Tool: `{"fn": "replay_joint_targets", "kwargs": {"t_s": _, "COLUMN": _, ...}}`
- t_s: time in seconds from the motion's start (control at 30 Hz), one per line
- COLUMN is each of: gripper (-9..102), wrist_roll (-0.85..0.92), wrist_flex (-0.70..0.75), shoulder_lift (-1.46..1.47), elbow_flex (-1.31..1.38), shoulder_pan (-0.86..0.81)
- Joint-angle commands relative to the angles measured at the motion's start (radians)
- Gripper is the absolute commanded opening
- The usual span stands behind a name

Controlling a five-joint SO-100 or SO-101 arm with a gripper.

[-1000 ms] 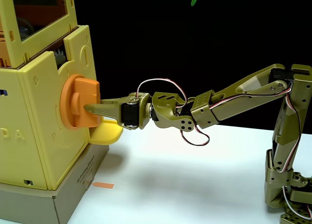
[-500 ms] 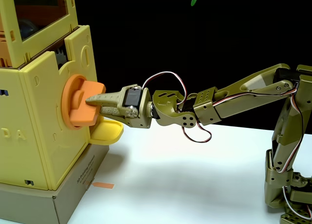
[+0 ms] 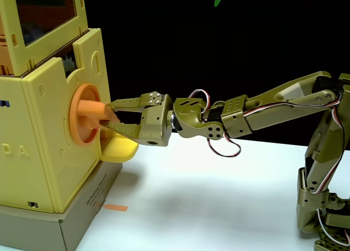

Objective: Turn the button of vending machine.

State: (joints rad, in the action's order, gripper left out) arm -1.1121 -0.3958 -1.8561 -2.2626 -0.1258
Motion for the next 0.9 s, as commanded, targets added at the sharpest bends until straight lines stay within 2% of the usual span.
{"fn": "replay_joint_targets", "kwargs": {"t_s": 0.0, "gripper": -1, "wrist_roll": -0.225, "wrist_flex": 0.031, "shoulder_lift": -0.067, "elbow_flex": -0.009, "shoulder_pan": 0.006}}
{"fn": "replay_joint_targets", "kwargs": {"t_s": 0.23, "gripper": -1, "wrist_roll": -0.502, "wrist_flex": 0.018, "shoulder_lift": -0.078, "elbow_flex": -0.012, "shoulder_pan": 0.008}}
{"fn": "replay_joint_targets", "kwargs": {"t_s": 0.73, "gripper": -1, "wrist_roll": -0.541, "wrist_flex": 0.005, "shoulder_lift": -0.097, "elbow_flex": -0.023, "shoulder_pan": 0.018}}
{"fn": "replay_joint_targets", "kwargs": {"t_s": 0.87, "gripper": 12, "wrist_roll": -0.52, "wrist_flex": -0.005, "shoulder_lift": -0.1, "elbow_flex": -0.026, "shoulder_pan": 0.025}}
